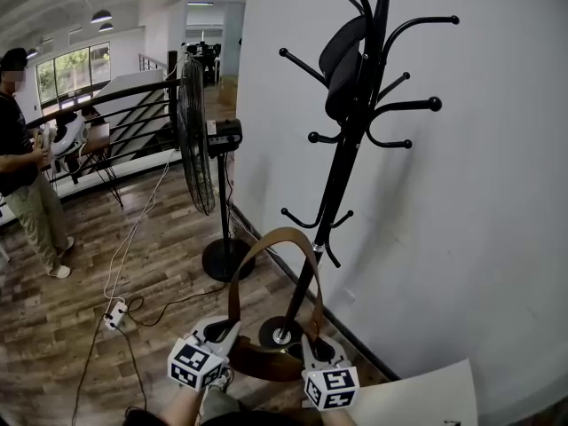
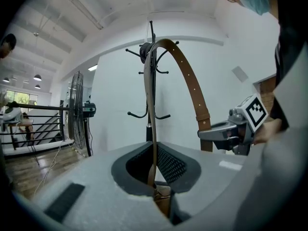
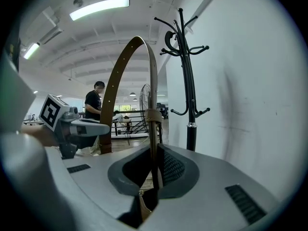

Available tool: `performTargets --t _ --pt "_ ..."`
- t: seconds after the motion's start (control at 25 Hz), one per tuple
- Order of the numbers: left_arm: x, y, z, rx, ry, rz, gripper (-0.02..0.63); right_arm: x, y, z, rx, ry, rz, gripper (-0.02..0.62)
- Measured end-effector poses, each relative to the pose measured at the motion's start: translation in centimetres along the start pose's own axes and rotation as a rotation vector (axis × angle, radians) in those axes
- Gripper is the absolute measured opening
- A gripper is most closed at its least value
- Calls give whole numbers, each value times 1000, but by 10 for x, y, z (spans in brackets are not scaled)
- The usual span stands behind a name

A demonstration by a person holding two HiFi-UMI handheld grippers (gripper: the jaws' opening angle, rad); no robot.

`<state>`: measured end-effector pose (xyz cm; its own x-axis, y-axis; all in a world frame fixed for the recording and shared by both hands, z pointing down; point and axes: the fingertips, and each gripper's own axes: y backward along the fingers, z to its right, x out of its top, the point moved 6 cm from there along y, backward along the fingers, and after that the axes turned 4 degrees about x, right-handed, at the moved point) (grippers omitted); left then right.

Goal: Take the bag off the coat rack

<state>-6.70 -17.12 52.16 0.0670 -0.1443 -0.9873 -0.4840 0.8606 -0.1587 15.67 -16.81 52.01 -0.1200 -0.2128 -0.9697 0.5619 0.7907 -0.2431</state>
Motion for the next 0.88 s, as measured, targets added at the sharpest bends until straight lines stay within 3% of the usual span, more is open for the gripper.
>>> performTargets --t 0.36,0.88 --pt "2 -5 12 -50 -24 -9 17 -1 10 7 -45 -3 -1 25" --pt "12 -10 16 -58 -54 -13 17 8 15 14 -50 2 9 25"
